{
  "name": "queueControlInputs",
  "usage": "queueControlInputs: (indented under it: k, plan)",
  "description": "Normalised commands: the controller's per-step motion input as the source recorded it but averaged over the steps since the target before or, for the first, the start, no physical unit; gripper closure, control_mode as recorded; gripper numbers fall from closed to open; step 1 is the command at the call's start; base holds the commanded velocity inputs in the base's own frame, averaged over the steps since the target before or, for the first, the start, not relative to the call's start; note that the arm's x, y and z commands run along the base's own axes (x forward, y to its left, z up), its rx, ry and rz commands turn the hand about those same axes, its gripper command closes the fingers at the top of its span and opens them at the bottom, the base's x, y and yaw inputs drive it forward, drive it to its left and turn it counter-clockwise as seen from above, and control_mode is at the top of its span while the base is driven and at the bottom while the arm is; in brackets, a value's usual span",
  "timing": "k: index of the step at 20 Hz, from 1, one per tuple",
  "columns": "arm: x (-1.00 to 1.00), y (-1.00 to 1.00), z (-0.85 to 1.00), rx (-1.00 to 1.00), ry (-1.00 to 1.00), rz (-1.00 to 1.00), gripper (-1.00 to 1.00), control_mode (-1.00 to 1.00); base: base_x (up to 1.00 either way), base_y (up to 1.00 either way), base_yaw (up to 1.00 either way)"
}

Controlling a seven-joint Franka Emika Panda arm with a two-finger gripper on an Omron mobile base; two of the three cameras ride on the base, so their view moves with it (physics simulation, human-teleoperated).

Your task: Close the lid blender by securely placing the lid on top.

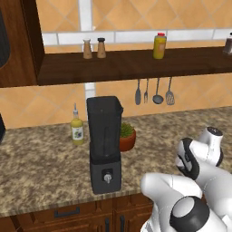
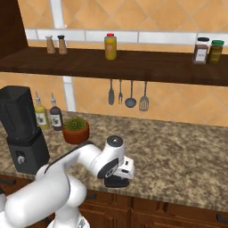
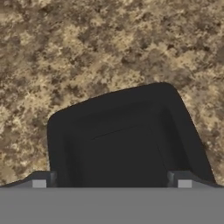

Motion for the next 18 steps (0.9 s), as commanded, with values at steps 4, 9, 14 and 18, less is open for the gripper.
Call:
queueControlInputs:
  k: [4, 9, 14, 18]
  plan:
    - [0.00, 0.00, 0.00, -0.01, 0.06, 0.05, -1.00, -1.00, 0.00, 0.00, 0.00]
    - [0.10, -0.08, 0.00, 0.00, 0.09, 0.12, -1.00, -1.00, 0.00, 0.00, 0.00]
    - [0.07, -0.01, 0.02, 0.01, 0.01, 0.01, -1.00, -1.00, 0.00, 0.00, 0.00]
    - [0.03, -0.01, 0.01, 0.01, 0.01, 0.00, -1.00, -1.00, 0.00, 0.00, 0.00]
